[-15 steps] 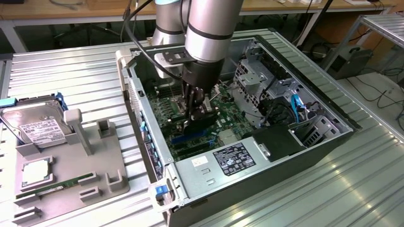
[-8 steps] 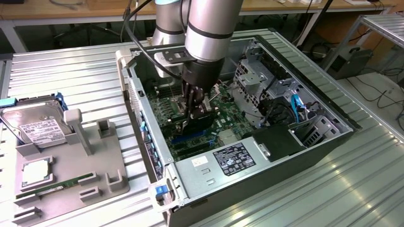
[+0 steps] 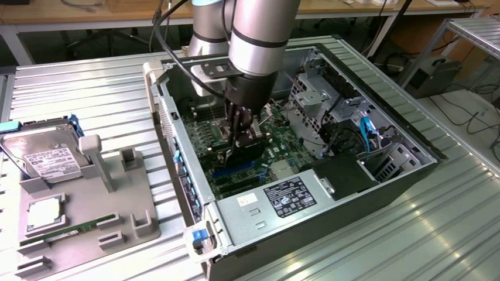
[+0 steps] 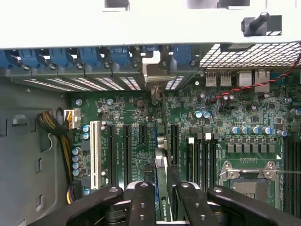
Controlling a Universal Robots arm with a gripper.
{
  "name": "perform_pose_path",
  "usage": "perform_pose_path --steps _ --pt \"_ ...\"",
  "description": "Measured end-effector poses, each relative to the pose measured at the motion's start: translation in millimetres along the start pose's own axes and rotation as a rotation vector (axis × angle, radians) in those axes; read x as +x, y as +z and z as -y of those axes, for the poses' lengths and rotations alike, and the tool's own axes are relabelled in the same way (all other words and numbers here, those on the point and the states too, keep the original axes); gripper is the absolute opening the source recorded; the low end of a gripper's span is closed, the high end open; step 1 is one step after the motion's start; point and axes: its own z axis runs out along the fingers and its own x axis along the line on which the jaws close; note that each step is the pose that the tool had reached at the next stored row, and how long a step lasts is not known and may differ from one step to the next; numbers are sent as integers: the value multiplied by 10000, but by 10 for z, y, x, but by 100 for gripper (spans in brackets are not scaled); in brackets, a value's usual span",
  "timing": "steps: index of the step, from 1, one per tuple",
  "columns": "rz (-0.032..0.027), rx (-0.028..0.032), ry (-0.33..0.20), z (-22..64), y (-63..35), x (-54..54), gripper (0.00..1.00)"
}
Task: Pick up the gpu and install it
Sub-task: 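Press down on the gpu until it lock into place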
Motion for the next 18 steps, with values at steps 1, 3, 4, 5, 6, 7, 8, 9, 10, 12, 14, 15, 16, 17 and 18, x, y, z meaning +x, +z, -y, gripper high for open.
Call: perform_pose_path --steps 1,3,4,5,6,7,8,9,10,12,14,15,16,17,18 --pt "-1 1 -25 0 0 -1 31" --pt "-5 5 -88 0 0 -7 38" --pt "-9 6 -132 -1 1 -13 38" --pt "-10 11 -183 0 13 -17 44" --pt "-13 14 -234 -1 27 -20 50" --pt "-17 17 -287 -2 41 -23 56" --pt "-21 20 -350 -5 58 -26 56" --pt "-25 22 -403 -8 73 -29 56" --pt "-29 24 -462 -11 91 -31 56" --pt "-36 29 -584 -21 129 -36 56" --pt "-40 36 -711 -30 178 -41 56" --pt "-40 38 -753 -30 202 -45 56" --pt "-39 40 -768 -29 217 -46 56" --pt "-37 42 -775 -28 233 -48 56" --pt "-36 44 -778 -27 245 -50 56"
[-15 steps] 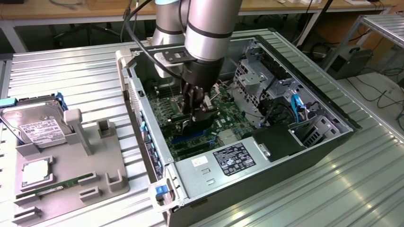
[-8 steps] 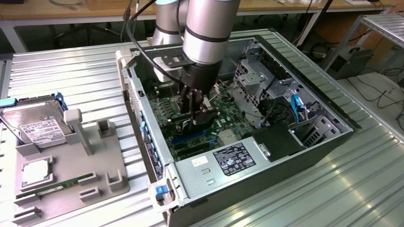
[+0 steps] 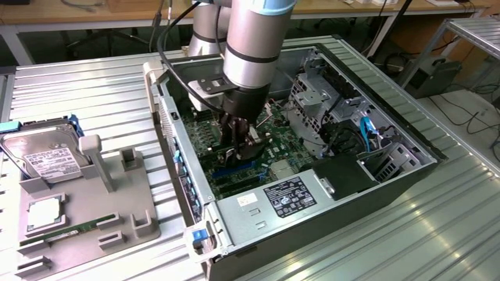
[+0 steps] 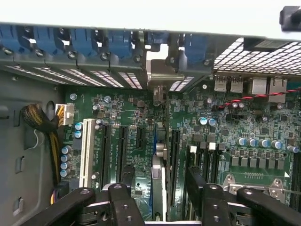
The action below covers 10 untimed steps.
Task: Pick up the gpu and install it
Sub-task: 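Press down on the gpu until it lock into place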
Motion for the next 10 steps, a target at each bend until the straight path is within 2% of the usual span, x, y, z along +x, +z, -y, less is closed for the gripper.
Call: perform_pose_path --steps 4,5,6,7,9,10 --pt "4 12 -7 3 47 -6 55" --pt "5 17 -7 4 55 -6 42" --pt "2 21 -7 3 56 -6 42" --pt "2 27 -7 4 56 -6 35" --pt "3 37 -6 4 53 -6 34" --pt "3 40 -6 3 36 -5 27"
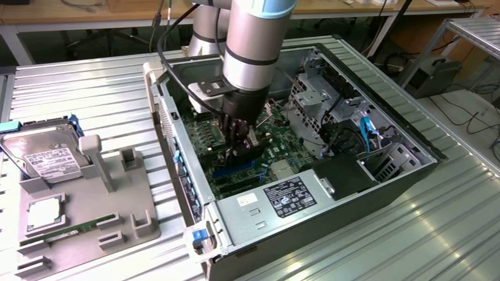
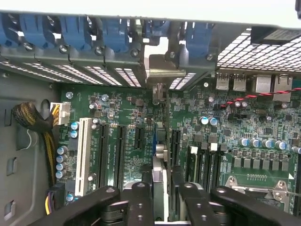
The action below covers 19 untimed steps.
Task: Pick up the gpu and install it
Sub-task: 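Press down on the gpu until it lock into place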
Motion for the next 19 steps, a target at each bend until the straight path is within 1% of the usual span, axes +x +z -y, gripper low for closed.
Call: perform_pose_path --steps 3,5,12,19 --pt "0 3 1 -5 -80 4 26" --pt "-1 4 1 -6 -100 4 26" --pt "10 5 189 -8 -105 29 26" --pt "16 2 258 -14 -104 107 26"
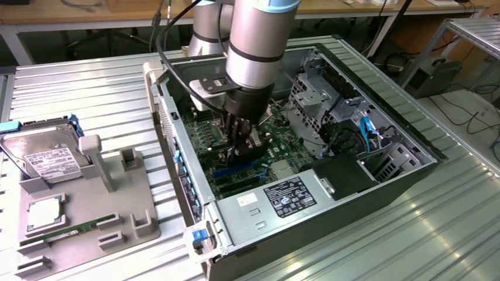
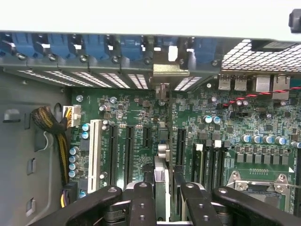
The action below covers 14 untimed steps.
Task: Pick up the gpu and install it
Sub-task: 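Press down on the gpu until it lock into place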
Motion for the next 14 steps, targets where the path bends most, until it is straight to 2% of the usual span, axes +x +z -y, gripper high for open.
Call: perform_pose_path --steps 9,12,14 --pt "15 11 234 -1 1 17 26" --pt "16 52 294 -1 1 21 26" --pt "16 119 331 -1 3 21 26"
